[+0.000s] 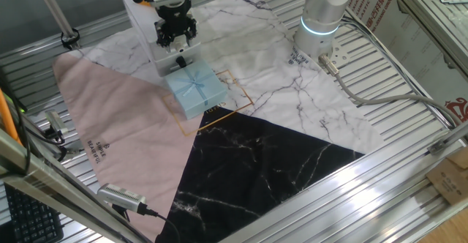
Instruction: Grasp the handle and open the drawer
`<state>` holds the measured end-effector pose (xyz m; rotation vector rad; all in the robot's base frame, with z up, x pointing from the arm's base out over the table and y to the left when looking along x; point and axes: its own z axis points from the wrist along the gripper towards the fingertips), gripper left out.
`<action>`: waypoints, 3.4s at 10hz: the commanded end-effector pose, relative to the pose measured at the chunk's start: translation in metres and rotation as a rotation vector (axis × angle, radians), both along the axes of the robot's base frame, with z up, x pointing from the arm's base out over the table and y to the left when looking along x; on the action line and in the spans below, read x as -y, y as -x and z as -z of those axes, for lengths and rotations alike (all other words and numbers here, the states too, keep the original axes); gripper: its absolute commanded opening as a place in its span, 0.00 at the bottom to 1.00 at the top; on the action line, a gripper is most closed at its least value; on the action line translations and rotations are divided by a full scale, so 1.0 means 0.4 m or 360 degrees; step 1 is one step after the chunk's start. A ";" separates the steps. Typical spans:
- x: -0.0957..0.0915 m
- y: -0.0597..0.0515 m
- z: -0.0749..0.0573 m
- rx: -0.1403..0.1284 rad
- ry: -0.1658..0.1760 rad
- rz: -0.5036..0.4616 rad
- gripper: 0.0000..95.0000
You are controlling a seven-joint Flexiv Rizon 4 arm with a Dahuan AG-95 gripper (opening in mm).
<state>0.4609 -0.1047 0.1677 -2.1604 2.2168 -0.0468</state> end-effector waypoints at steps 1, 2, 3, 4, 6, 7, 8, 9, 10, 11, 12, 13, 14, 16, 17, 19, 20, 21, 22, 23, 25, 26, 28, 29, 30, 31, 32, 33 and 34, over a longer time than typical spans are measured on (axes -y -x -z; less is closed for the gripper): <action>0.000 0.001 0.003 0.0005 0.0000 0.0001 0.40; 0.001 0.001 0.006 0.0004 -0.0003 0.0002 0.40; 0.001 0.001 0.008 0.0005 -0.0005 0.0005 0.40; 0.001 0.001 0.009 0.0008 -0.0004 0.0004 0.40; 0.001 0.001 0.010 0.0013 -0.0002 0.0003 0.40; 0.001 0.001 0.011 0.0013 -0.0003 0.0001 0.40; 0.001 0.001 0.012 0.0018 -0.0001 0.0004 0.40; 0.001 0.001 0.012 0.0018 -0.0001 0.0005 0.40; 0.002 0.000 0.013 0.0018 0.0000 0.0003 0.40; 0.002 0.000 0.013 0.0018 0.0000 0.0003 0.40; 0.002 0.000 0.017 0.0020 -0.0002 0.0005 0.40; 0.003 -0.001 0.019 0.0021 -0.0003 0.0007 0.40; 0.003 -0.001 0.020 0.0022 -0.0003 0.0007 0.40; 0.003 -0.002 0.023 0.0025 -0.0004 0.0010 0.40; 0.003 -0.002 0.023 0.0027 -0.0003 0.0010 0.40; 0.004 -0.002 0.027 0.0029 -0.0003 0.0009 0.40; 0.004 -0.003 0.028 0.0031 -0.0002 0.0010 0.40; 0.004 -0.003 0.029 0.0031 -0.0005 0.0012 0.40; 0.004 -0.003 0.029 0.0032 -0.0004 0.0012 0.40; 0.004 -0.003 0.030 0.0034 -0.0002 0.0011 0.40; 0.004 -0.003 0.032 0.0035 -0.0004 0.0013 0.40; 0.005 -0.004 0.034 0.0037 -0.0004 0.0013 0.40; 0.005 -0.005 0.037 0.0038 -0.0007 0.0017 0.40; 0.005 -0.005 0.038 0.0040 -0.0006 0.0017 0.40; 0.005 -0.005 0.039 0.0040 -0.0008 0.0017 0.40; 0.005 -0.005 0.040 0.0042 -0.0008 0.0014 0.40; 0.005 -0.005 0.040 0.0043 -0.0008 0.0013 0.40; 0.005 -0.005 0.040 0.0043 -0.0007 0.0012 0.40; 0.005 -0.005 0.040 0.0044 -0.0006 0.0011 0.40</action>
